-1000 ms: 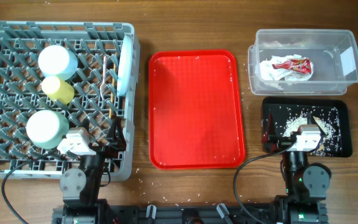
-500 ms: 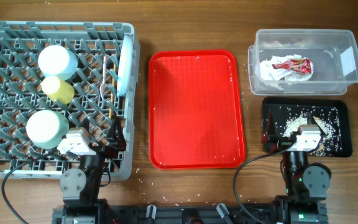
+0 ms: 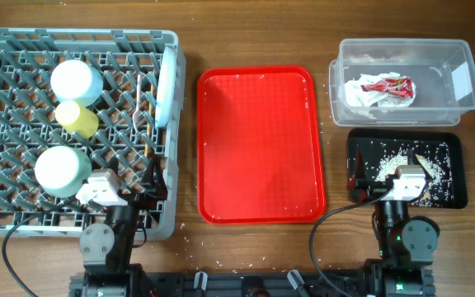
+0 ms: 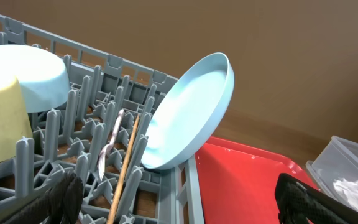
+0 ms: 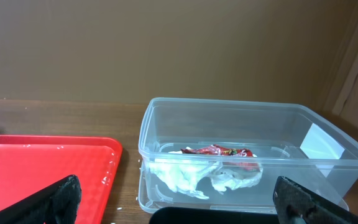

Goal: Sort waste into correct bins and load items into the dishwasher rack

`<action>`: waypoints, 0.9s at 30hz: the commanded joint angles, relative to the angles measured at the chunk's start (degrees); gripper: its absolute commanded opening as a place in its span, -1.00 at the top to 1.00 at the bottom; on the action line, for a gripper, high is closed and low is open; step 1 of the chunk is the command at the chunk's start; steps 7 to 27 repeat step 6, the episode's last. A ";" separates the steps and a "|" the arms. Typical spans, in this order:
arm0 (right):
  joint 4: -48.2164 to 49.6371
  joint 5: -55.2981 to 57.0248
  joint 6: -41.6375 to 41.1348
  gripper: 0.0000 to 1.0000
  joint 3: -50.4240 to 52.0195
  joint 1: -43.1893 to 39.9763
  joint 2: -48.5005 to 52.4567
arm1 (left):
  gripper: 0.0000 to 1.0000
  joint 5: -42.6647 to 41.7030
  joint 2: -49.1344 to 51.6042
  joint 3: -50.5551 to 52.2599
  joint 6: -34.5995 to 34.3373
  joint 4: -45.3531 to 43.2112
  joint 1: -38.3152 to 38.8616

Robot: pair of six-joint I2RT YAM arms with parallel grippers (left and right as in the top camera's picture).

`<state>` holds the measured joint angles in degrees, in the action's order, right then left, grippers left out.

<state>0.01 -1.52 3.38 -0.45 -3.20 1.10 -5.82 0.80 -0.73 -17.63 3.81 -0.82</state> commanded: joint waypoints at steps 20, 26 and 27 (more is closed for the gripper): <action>0.11 -1.11 1.11 -0.99 0.15 0.02 -0.83 | -1.00 0.35 -0.42 0.42 1.14 0.09 -0.31; 0.11 -1.11 1.11 -0.99 0.15 0.02 -0.83 | -1.00 0.35 -0.42 0.42 1.14 0.09 -0.31; 0.11 -1.11 1.11 -0.99 0.15 0.02 -0.83 | -1.00 0.35 -0.42 0.42 1.14 0.09 -0.31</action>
